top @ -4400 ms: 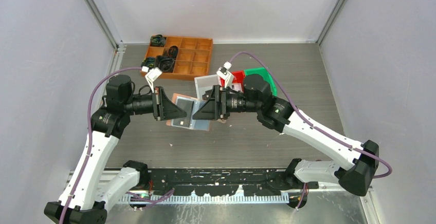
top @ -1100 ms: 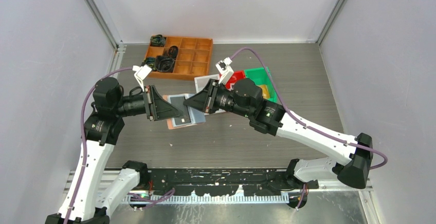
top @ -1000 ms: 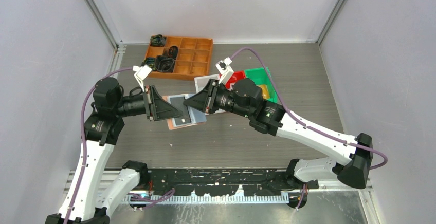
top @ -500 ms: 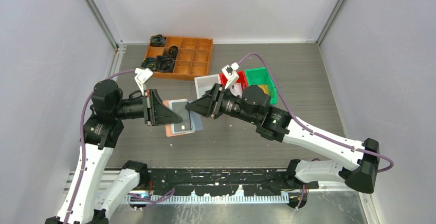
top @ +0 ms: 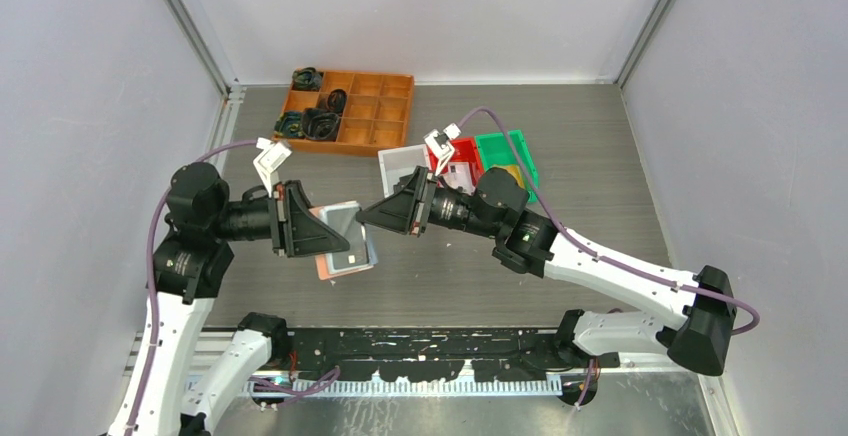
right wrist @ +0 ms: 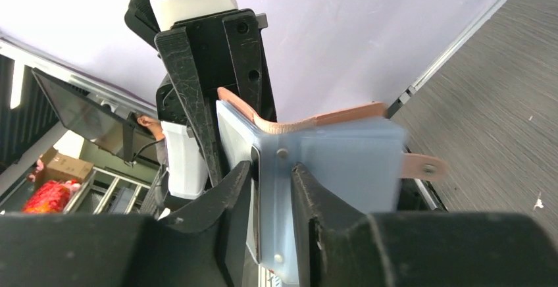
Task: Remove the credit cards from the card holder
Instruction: Remove the credit card from the card holder.
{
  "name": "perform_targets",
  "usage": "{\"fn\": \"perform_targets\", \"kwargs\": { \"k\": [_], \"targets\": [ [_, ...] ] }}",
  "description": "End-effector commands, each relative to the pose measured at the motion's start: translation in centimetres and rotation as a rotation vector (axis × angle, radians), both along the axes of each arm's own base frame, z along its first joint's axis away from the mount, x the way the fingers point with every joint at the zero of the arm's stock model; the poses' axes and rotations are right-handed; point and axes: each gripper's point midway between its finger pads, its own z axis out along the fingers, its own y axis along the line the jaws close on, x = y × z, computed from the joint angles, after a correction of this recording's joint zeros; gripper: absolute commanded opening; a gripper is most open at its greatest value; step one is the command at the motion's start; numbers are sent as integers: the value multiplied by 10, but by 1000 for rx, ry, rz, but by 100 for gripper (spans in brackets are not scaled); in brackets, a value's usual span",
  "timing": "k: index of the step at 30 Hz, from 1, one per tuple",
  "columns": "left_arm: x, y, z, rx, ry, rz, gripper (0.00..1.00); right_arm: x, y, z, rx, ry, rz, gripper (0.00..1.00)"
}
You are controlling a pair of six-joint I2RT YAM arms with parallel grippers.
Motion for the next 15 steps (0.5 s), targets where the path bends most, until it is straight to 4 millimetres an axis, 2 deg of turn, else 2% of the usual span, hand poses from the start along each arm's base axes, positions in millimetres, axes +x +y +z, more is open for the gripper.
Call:
{"fn": "perform_targets", "kwargs": {
  "k": [1,3,6,10,15],
  "targets": [
    [-7,3,14,28,-273,-11,0,-21,4,-12,-62,-6,92,30],
    [-2,5,9,67,-322,6,0,-15,-2,-22,-137,-40,46,29],
    [-1,8,1,119,-355,-6,0,-13,-16,-25,-220,-127,3,45],
    [-2,14,-12,201,-418,-31,0,-10,-35,-17,-336,-320,-16,57],
    [-4,22,-24,282,-470,-79,0,-16,-42,-8,-380,-562,53,72]
  ]
}}
